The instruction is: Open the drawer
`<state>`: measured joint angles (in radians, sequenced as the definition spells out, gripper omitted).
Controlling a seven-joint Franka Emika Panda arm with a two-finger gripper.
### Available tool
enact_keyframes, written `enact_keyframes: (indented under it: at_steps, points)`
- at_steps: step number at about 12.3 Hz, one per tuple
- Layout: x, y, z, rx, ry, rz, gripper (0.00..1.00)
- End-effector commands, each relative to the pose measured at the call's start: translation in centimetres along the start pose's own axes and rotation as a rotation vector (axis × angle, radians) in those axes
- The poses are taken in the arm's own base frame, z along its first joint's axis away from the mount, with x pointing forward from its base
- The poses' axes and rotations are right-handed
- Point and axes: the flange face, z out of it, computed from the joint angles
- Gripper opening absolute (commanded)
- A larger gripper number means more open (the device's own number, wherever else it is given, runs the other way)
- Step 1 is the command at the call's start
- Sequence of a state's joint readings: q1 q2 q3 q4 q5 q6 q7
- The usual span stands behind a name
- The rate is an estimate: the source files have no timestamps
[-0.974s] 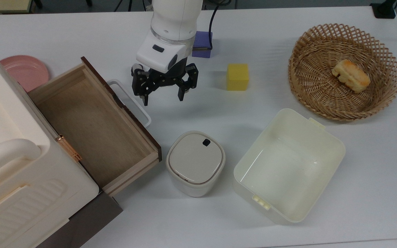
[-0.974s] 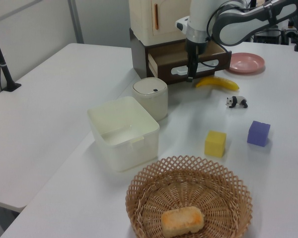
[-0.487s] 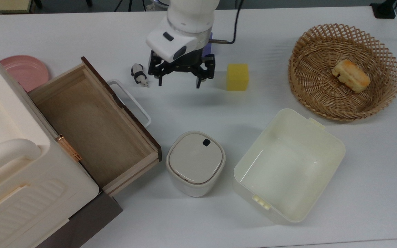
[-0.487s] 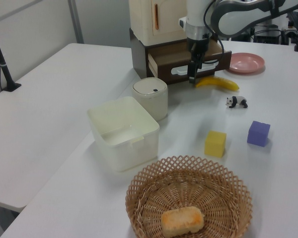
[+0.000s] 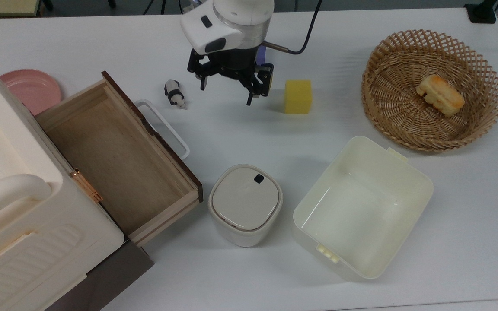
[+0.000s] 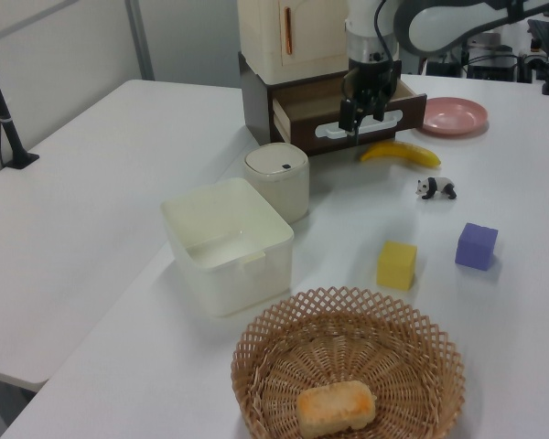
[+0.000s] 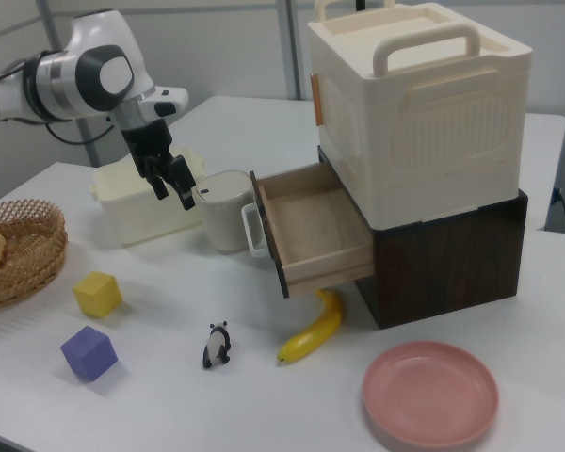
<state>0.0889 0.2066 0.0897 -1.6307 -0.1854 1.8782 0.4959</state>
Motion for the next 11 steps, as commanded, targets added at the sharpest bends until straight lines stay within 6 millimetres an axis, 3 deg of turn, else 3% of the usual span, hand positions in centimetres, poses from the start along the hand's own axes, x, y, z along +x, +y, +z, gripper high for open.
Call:
enact_keyframes:
  at_steps: [1,4,11]
  points:
    - [-1.6,2.7,-3.2,0.046,-0.07,0.023,1.0]
    - [-2.1,6.1,-4.6,0.101,-0.137,-0.049,1.0]
    - [-3.2,6.8,-5.1,0.092,-0.186,-0.163,1.0]
